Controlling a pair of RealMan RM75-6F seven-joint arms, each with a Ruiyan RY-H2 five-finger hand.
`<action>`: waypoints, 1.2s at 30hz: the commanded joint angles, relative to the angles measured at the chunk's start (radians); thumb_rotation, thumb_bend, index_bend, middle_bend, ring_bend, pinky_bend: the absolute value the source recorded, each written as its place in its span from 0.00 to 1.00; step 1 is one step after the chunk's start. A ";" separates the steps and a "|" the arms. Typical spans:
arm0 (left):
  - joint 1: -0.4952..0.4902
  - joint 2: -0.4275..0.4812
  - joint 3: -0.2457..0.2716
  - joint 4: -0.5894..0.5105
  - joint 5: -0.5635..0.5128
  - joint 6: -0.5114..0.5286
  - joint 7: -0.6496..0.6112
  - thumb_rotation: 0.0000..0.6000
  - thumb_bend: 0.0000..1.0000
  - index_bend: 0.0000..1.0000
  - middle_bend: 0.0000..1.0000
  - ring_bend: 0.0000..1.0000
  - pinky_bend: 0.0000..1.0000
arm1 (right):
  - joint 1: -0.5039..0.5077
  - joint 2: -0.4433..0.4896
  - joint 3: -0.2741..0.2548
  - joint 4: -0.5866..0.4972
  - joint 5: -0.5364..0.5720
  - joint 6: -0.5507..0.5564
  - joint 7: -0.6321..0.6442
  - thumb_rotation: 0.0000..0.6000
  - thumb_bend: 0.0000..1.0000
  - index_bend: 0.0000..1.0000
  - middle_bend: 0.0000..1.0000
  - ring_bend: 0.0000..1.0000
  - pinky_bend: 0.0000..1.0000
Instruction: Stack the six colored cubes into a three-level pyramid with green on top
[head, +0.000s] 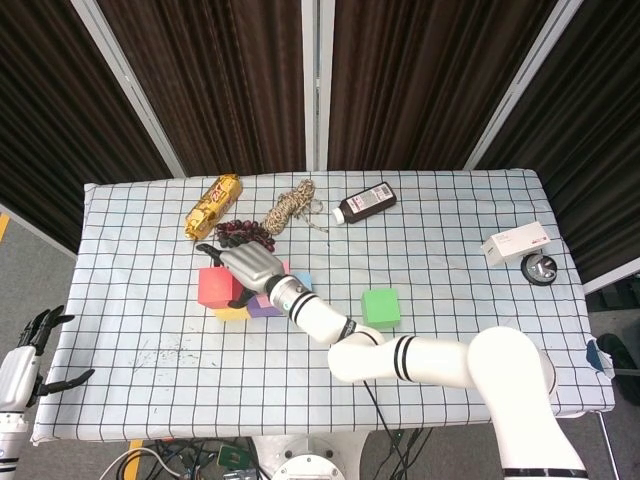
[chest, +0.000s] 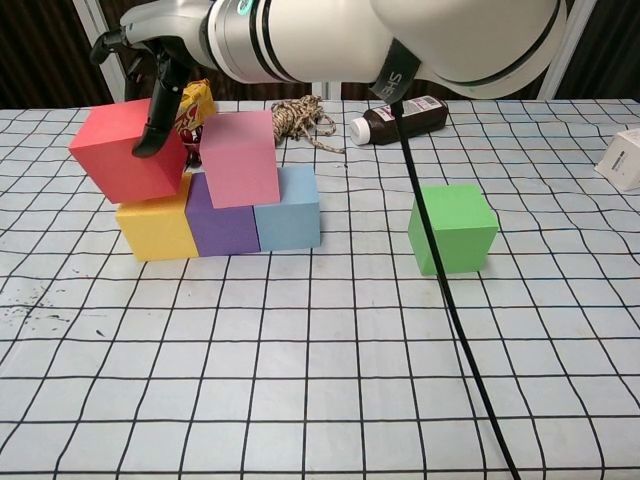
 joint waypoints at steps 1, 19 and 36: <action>0.000 -0.001 0.000 0.002 0.000 0.000 -0.001 1.00 0.00 0.04 0.18 0.00 0.05 | 0.003 -0.001 -0.002 0.003 0.003 -0.001 -0.001 1.00 0.18 0.00 0.44 0.02 0.00; 0.001 0.000 -0.001 0.004 0.000 0.002 -0.007 1.00 0.00 0.04 0.18 0.00 0.05 | 0.025 -0.006 -0.022 0.024 0.030 -0.022 -0.009 1.00 0.15 0.00 0.38 0.02 0.00; 0.001 0.002 -0.001 0.002 0.001 0.002 -0.008 1.00 0.00 0.04 0.18 0.00 0.05 | 0.023 0.017 -0.037 -0.004 0.042 -0.007 -0.015 1.00 0.14 0.00 0.28 0.00 0.00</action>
